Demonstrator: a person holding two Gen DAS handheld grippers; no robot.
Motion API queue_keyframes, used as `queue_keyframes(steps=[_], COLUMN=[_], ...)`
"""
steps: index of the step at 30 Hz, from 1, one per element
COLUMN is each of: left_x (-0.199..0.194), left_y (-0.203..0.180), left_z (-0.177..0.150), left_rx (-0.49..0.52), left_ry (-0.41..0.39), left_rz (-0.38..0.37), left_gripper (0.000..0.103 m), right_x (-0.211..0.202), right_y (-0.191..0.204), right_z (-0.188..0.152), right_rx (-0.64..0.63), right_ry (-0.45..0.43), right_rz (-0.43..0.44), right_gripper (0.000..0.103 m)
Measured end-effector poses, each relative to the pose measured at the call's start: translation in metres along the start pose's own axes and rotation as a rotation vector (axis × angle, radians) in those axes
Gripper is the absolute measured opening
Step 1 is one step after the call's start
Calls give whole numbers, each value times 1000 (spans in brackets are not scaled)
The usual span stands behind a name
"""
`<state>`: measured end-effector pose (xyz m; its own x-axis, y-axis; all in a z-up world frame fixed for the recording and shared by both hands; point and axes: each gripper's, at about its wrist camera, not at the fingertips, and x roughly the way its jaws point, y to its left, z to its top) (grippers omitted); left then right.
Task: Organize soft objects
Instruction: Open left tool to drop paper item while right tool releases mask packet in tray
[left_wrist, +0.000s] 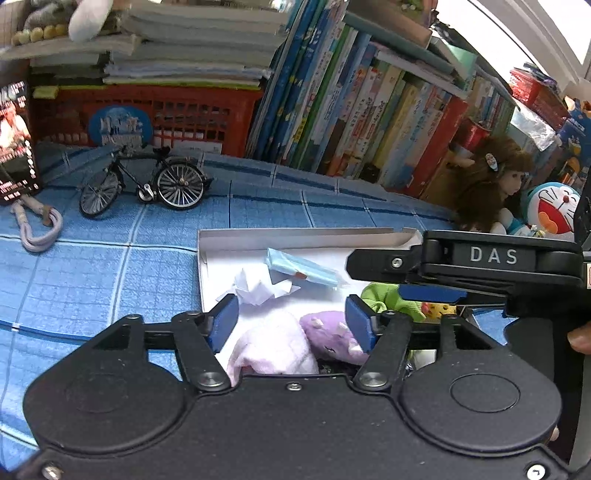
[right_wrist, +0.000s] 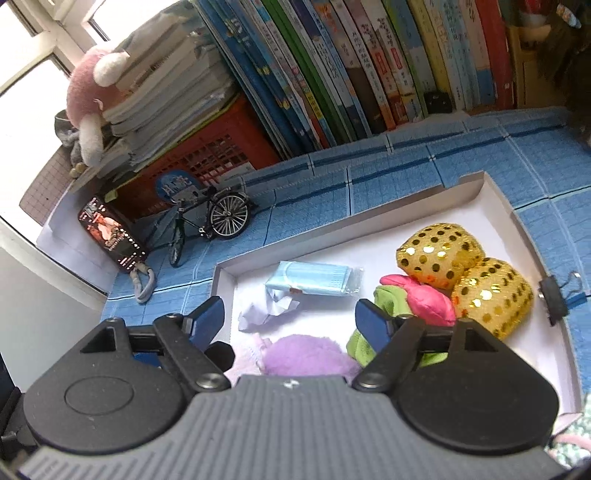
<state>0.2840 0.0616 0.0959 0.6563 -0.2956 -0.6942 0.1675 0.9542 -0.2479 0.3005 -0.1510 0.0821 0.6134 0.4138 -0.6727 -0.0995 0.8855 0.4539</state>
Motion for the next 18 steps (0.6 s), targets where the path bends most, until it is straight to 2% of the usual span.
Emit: queue_keyframes(steps=[2,18], left_x=[-11,-85], left_y=[-5,-57], left_z=[-2,-32], left_rx=[15,118], left_ry=[-19,-103], left_rz=[7,-53], left_gripper=[74,78], right_x=[-11,-97], right_y=[-1,-12], right_z=[-2,-36], right_rx=[-20,-106], right_ry=[-20,-144], right_rz=[-3,24], right_gripper=[88,92])
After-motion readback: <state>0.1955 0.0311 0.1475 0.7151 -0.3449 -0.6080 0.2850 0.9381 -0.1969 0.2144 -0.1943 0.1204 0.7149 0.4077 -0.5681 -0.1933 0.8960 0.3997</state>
